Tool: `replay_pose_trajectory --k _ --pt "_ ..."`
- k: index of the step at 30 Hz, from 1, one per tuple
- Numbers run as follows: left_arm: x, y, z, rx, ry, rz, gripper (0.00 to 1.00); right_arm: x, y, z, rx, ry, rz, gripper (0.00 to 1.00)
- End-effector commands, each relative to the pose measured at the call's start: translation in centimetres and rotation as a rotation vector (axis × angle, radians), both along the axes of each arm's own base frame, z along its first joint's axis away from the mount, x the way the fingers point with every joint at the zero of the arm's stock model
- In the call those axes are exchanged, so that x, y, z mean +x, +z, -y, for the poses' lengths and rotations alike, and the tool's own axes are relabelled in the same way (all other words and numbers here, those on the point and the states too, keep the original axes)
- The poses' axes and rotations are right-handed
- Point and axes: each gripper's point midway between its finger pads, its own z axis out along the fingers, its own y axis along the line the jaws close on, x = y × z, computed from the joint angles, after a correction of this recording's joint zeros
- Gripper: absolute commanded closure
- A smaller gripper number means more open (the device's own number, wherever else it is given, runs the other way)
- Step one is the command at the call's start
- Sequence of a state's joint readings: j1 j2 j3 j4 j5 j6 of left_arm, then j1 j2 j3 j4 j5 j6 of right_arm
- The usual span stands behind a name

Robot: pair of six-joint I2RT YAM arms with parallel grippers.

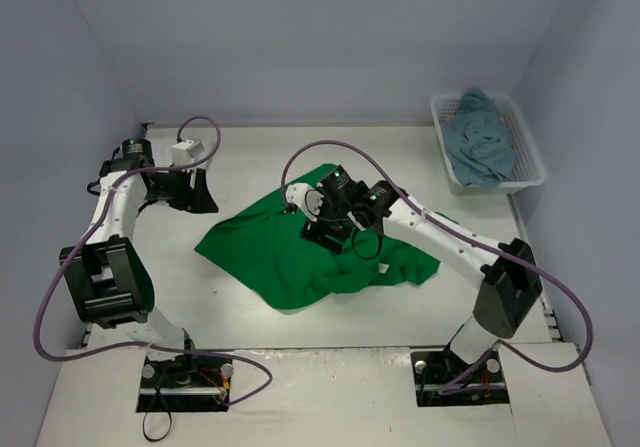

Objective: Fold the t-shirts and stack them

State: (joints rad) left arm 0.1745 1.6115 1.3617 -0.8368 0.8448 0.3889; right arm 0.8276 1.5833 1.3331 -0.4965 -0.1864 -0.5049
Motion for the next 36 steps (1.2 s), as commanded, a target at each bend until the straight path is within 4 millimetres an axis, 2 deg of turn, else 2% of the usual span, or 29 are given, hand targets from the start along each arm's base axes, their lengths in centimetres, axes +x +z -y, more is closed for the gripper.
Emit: replay_pose_trajectory --k 1,2,3,5,6,8,12,16,21,24,25,27,28,31,35,36 --pt "0.7 0.2 0.0 -0.027 0.013 0.015 0.47 1.1 -0.2 -2.5 0.068 0.036 -0.050 0.37" --pt "0.4 -1.0 -0.2 -0.019 0.016 -0.015 0.48 1.1 -0.7 -3.2 0.068 0.040 -0.063 0.36" --pt "0.3 -1.4 -0.7 -0.017 0.021 -0.021 0.48 0.7 -2.7 -4.1 0.035 0.060 -0.093 0.34" --pt "0.0 -2.1 -1.1 -0.024 0.025 -0.034 0.48 0.4 -4.0 -5.2 0.025 0.084 -0.122 0.34" --pt "-0.3 -2.5 -1.4 -0.025 0.024 -0.041 0.48 0.1 -5.5 -5.9 0.019 0.092 -0.163 0.34" --pt "-0.7 -2.8 -1.5 -0.034 0.025 -0.058 0.48 0.1 -6.7 -6.4 0.011 0.090 -0.187 0.36" --pt "-1.5 -4.3 -2.3 -0.023 0.015 -0.098 0.48 -1.5 -10.3 -7.1 -0.082 0.129 -0.207 0.36" --pt "-2.0 -5.1 -3.3 -0.046 0.031 -0.123 0.50 -3.2 -11.5 -7.9 -0.125 0.160 -0.196 0.35" --pt "-2.7 -5.8 -3.5 -0.050 0.024 -0.136 0.50 -3.1 -11.2 -8.3 -0.128 0.152 -0.168 0.35" --pt "-3.1 -6.2 -3.2 -0.064 0.019 -0.154 0.50 -2.5 -10.6 -8.6 -0.141 0.145 -0.120 0.48" --pt "-3.2 -6.4 -3.2 -0.068 0.018 -0.163 0.50 -2.4 -10.5 -8.6 -0.142 0.142 -0.110 0.64" --pt "-3.6 -6.9 -3.1 -0.070 0.010 -0.175 0.51 -1.9 -10.7 -8.3 -0.163 0.131 -0.092 0.84" --pt "-3.7 -7.0 -3.1 -0.071 0.009 -0.177 0.51 -1.8 -10.8 -8.1 -0.174 0.127 -0.084 0.98" --pt "-4.4 -7.8 -2.8 -0.073 0.001 -0.195 0.51 -0.6 -11.5 -6.6 -0.230 0.110 -0.042 1.00" --pt "-4.8 -8.2 -2.6 -0.077 -0.005 -0.214 0.51 3.0 -11.3 -4.3 -0.237 0.049 -0.008 1.00" --pt "-4.8 -8.3 -2.5 -0.077 -0.006 -0.220 0.51 4.1 -11.2 -3.1 -0.239 0.018 -0.007 1.00"
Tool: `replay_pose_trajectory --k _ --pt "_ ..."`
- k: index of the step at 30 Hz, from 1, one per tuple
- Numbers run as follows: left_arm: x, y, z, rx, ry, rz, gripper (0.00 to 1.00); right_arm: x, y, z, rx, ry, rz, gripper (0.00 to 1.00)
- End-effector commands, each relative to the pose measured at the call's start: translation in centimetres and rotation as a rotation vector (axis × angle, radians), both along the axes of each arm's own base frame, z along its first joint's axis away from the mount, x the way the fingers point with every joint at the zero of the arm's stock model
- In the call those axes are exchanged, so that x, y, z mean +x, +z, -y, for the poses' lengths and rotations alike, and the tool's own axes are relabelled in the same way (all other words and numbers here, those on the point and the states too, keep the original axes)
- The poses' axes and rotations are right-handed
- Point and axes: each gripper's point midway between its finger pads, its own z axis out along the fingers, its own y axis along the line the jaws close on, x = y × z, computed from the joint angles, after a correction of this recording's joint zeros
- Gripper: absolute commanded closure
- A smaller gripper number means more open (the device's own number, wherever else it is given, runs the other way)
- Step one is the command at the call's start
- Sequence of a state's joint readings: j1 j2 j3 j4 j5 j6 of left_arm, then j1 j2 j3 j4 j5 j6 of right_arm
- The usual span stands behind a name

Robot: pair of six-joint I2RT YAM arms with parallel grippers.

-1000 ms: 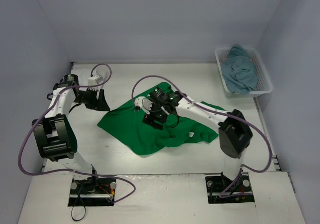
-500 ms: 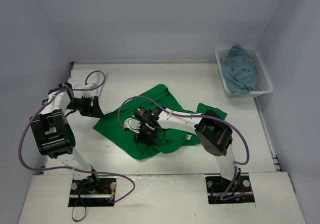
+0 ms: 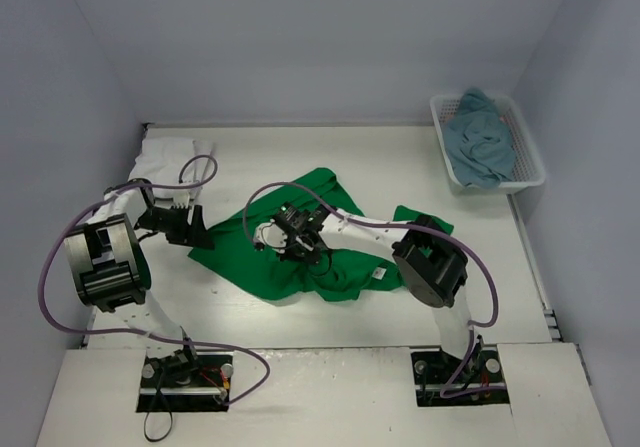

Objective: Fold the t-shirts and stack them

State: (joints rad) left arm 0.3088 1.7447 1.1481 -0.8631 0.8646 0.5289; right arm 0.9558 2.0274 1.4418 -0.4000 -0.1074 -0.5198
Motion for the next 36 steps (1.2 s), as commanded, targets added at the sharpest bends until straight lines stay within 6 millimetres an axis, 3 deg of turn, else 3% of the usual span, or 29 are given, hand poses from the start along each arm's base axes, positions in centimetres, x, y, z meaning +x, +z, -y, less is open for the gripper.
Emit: replay_pose_trajectory --k 1,2,6,10,11,16,21,24,31,36 --pt "0.4 1.1 0.5 -0.017 -0.037 0.048 0.51 4.9 2.2 2.9 -0.002 -0.085 0.104 1.00" --pt "0.4 0.9 0.5 -0.014 -0.043 0.041 0.51 5.1 2.2 3.6 -0.015 -0.090 0.113 1.00" --pt "0.5 0.5 1.1 -0.002 -0.067 0.025 0.51 9.2 1.8 8.0 -0.096 -0.147 0.207 1.00" --pt "0.6 0.0 2.0 -0.006 -0.079 0.004 0.51 11.4 -1.0 10.3 -0.093 -0.225 0.113 1.00" --pt "0.7 -0.1 2.2 0.001 -0.081 0.000 0.51 11.1 -1.3 10.0 -0.077 -0.222 0.077 0.90" --pt "0.3 -1.0 4.1 0.056 -0.155 -0.026 0.51 8.5 0.1 8.6 -0.049 -0.187 0.045 0.65" --pt "0.6 -2.2 6.8 0.099 -0.220 -0.041 0.51 8.2 3.1 8.4 -0.001 -0.198 0.077 0.63" --pt "1.2 -2.9 8.6 0.129 -0.267 -0.046 0.51 7.7 3.6 8.4 0.016 -0.200 0.066 0.63" --pt "3.2 -3.6 7.8 0.211 -0.237 -0.016 0.51 5.9 4.2 8.5 0.037 -0.182 0.048 0.67" --pt "3.1 -2.1 6.4 0.257 -0.229 0.000 0.51 5.7 3.8 8.7 0.030 -0.170 0.040 0.68"
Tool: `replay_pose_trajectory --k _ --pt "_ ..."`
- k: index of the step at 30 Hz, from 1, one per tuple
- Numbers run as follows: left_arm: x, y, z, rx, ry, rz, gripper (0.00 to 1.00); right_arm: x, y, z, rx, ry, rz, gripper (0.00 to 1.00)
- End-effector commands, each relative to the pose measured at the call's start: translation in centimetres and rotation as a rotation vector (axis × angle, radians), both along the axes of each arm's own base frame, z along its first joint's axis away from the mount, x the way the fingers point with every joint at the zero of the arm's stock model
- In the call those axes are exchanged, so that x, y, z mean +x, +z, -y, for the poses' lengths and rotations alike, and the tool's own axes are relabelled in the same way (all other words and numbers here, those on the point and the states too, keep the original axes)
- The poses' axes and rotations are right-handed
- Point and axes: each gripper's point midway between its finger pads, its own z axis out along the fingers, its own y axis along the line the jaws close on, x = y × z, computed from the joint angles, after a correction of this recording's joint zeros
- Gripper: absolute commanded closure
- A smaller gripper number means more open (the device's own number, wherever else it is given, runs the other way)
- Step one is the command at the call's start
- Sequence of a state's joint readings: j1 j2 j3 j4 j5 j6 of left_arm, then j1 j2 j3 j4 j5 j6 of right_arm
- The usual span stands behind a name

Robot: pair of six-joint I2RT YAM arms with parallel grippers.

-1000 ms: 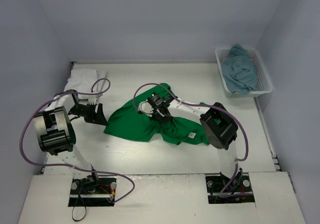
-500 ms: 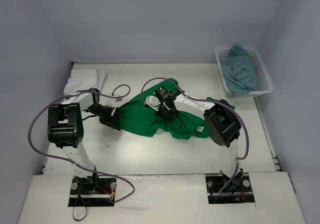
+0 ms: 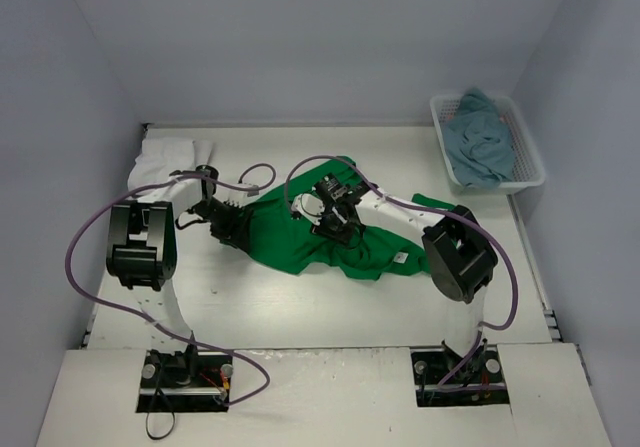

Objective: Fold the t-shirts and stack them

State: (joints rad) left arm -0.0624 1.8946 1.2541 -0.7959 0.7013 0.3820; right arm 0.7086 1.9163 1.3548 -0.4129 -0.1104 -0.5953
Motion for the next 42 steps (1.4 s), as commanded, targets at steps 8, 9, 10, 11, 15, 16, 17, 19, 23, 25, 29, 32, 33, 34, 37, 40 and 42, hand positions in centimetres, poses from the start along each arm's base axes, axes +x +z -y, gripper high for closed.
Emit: replay_pose_trajectory --k 8,9,10,11,15,16,17,19,23,25,29,32,33,34,37,40,42 --pt "1.5 6.2 -4.5 0.195 -0.007 0.206 0.51 -0.3 2.1 -0.6 0.048 0.008 0.013 0.69" --pt "1.5 7.2 -4.5 0.194 -0.014 0.236 0.51 -0.3 2.1 -0.6 0.048 0.009 0.014 0.69" --pt "1.6 7.8 -4.5 0.194 -0.013 0.256 0.51 -0.3 2.1 -0.5 0.045 0.010 0.014 0.69" --pt "1.6 8.1 -4.5 0.192 -0.015 0.267 0.51 -0.3 2.0 -0.5 0.043 0.008 0.014 0.69" --pt "1.3 8.5 -4.2 0.173 -0.063 0.326 0.51 -0.4 1.9 -0.7 0.051 0.009 0.005 0.69" --pt "0.6 7.7 -4.1 0.167 -0.078 0.308 0.51 -0.2 2.0 -0.9 0.055 0.008 0.007 0.69" --pt "0.3 7.3 -3.9 0.162 -0.101 0.309 0.51 -0.3 2.1 -1.0 0.060 0.010 0.005 0.70" --pt "0.4 6.3 -3.9 0.170 -0.122 0.319 0.51 -0.2 2.2 -1.2 0.066 0.013 0.007 0.70" --pt "-0.4 2.8 -4.3 0.247 -0.168 0.312 0.51 -0.2 2.4 -1.2 0.071 0.011 0.010 0.70" --pt "0.6 2.1 -4.6 0.271 -0.155 0.345 0.51 -0.3 2.5 -1.2 0.074 0.014 0.009 0.70" --pt "2.5 1.6 -5.0 0.306 -0.100 0.408 0.51 -0.8 2.2 -1.0 0.073 0.014 -0.006 0.71" --pt "3.2 1.8 -4.8 0.300 -0.072 0.417 0.51 -0.9 2.1 -0.9 0.070 0.015 -0.008 0.72" --pt "3.5 2.1 -4.6 0.293 -0.066 0.423 0.51 -1.0 2.0 -0.8 0.068 0.017 -0.010 0.72" --pt "3.6 2.1 -4.6 0.290 -0.057 0.420 0.51 -1.0 2.0 -0.9 0.069 0.020 -0.011 0.72" --pt "4.2 2.5 -4.3 0.280 -0.040 0.433 0.51 -1.0 1.8 -0.9 0.070 0.019 -0.016 0.72" --pt "4.7 2.5 -4.2 0.273 -0.022 0.439 0.51 -1.1 1.7 -1.0 0.073 0.024 -0.020 0.72" --pt "5.1 2.3 -4.2 0.277 -0.012 0.447 0.51 -1.1 1.7 -1.0 0.075 0.022 -0.023 0.72"
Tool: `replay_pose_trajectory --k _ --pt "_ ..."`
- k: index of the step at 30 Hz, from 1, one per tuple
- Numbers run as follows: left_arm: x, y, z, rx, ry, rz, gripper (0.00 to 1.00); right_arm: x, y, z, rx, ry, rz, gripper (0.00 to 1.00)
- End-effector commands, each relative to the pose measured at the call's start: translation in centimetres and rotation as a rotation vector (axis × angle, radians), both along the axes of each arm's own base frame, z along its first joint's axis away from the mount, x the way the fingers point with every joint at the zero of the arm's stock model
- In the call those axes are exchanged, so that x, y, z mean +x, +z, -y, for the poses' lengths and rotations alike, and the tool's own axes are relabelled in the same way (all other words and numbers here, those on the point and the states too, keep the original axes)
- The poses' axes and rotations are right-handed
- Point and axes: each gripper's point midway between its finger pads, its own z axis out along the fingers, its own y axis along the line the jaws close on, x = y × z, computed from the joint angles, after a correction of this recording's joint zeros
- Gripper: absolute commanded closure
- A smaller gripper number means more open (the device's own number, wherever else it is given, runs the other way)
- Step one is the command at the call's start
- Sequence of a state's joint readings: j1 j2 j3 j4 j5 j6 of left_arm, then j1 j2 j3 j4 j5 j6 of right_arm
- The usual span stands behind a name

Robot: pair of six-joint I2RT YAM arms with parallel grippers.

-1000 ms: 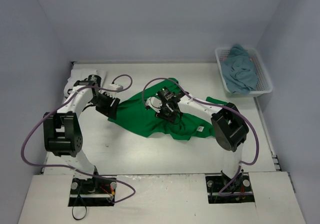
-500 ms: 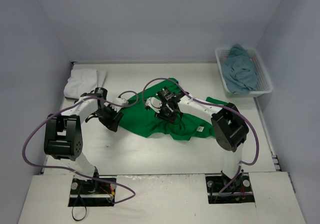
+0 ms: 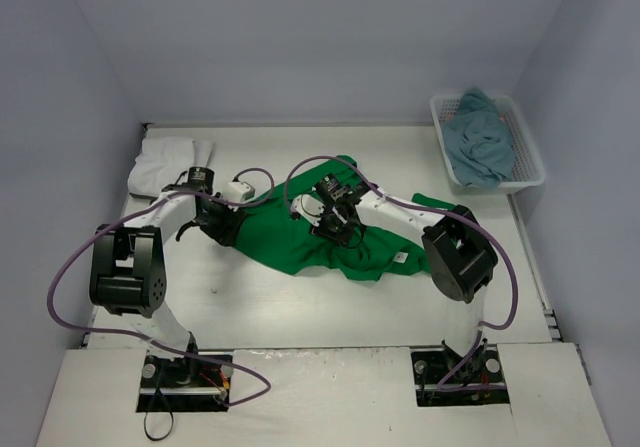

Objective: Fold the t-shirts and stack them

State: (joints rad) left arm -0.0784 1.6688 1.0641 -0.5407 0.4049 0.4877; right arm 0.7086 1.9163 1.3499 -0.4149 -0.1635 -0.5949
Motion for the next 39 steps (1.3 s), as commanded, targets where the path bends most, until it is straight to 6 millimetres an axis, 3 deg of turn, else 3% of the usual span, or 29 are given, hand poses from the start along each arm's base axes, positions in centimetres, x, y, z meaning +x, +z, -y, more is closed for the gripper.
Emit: replay_pose_trajectory --k 1,14,21,25,32,34,37,39 --pt "3.1 1.6 0.4 -0.017 0.029 0.095 0.51 -0.4 1.8 -0.4 0.042 0.004 0.011 0.72" --pt "4.5 -0.8 0.0 0.038 0.036 0.064 0.51 -1.1 1.3 -0.1 0.044 0.012 -0.009 0.72" --pt "3.2 -1.9 0.9 0.066 0.001 0.006 0.52 -0.9 1.6 -0.2 0.051 0.012 0.002 0.72" --pt "2.6 -2.4 1.5 0.074 -0.014 -0.023 0.61 -0.7 2.1 -0.3 0.059 0.009 0.010 0.72" --pt "2.4 -3.1 1.4 0.094 -0.003 -0.053 0.94 -0.4 3.1 -0.3 0.074 -0.005 0.035 0.72" --pt "2.4 -3.1 1.3 0.100 0.002 -0.049 0.97 -0.1 3.5 -0.3 0.080 -0.010 0.044 0.72" --pt "2.4 -3.0 1.2 0.102 0.008 -0.042 0.99 0.6 4.2 -0.9 0.096 -0.019 0.061 0.62" --pt "2.3 -2.9 1.3 0.095 0.011 -0.038 0.99 1.2 4.7 -1.4 0.107 -0.022 0.074 0.60"
